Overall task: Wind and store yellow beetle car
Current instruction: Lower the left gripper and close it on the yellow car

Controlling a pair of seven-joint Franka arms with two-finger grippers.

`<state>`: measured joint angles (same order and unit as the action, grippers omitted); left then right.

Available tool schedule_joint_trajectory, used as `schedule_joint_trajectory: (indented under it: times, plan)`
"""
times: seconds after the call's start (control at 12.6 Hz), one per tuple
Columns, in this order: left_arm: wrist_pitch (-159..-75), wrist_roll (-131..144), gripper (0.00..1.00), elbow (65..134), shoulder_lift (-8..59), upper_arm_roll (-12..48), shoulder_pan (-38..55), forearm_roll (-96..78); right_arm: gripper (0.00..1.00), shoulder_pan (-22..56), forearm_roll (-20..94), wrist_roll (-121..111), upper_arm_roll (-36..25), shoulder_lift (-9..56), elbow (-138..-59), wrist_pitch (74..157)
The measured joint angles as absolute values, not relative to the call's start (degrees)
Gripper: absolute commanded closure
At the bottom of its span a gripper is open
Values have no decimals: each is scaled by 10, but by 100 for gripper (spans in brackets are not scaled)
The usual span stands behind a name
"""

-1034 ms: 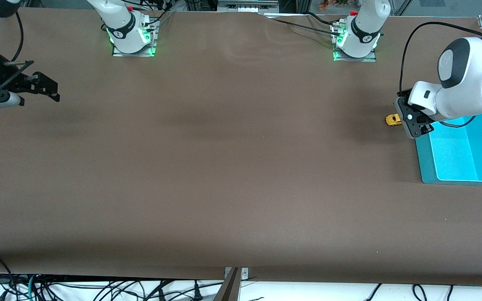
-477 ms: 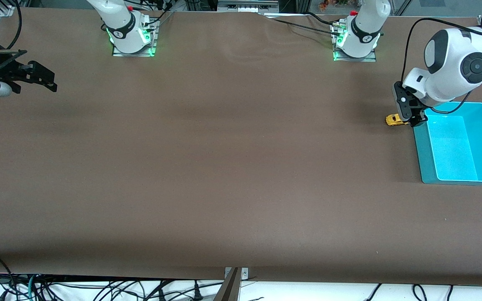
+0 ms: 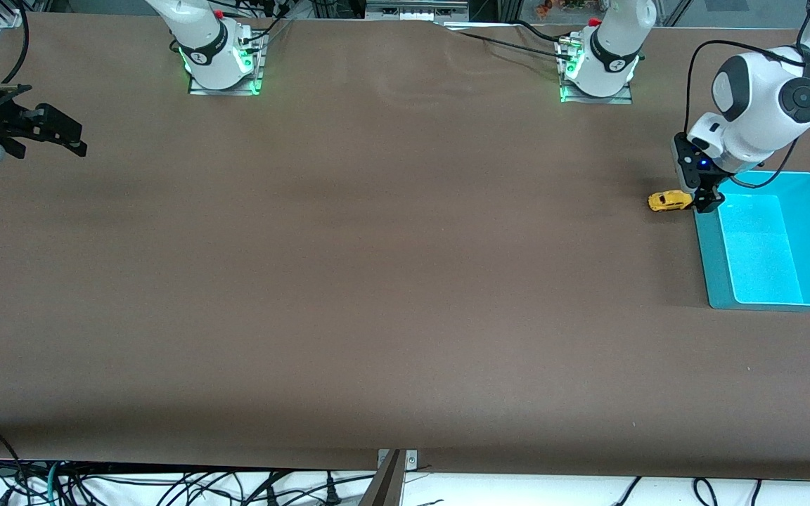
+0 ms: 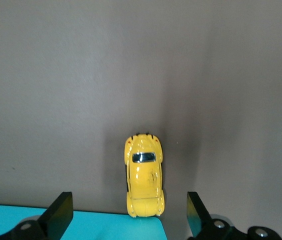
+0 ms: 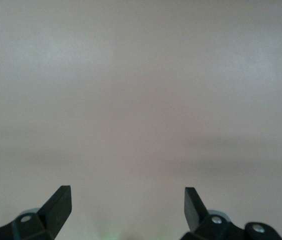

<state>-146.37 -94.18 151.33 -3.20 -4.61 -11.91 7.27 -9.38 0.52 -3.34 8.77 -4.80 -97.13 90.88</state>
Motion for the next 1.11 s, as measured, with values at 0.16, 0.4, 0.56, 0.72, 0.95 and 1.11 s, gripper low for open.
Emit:
schedule_joint_trajectory:
  times: [0.16,0.4,0.56,0.72,0.95,1.11]
  plan:
    - [-1487,-951,0,1514,-14,-46,-127,73,0,-94,5,-33,88,-48,-957,904]
    - [-1520,-955,0,1514,16,-46,-135,73,0,-93,5,-33,88,-48,-951,890]
    - [-1543,-956,0,1514,37,-46,-139,73,0,-92,6,-32,89,-48,-951,885]
    - [-1564,-958,0,1515,56,-46,-142,73,0,-88,6,-18,91,-48,-951,884]
    - [-1588,-958,0,1523,69,-45,-143,73,0,-88,6,-8,91,-47,-951,878]
    - [-1605,-958,0,1532,71,-45,-143,73,0,-89,6,-8,89,-45,-951,877]
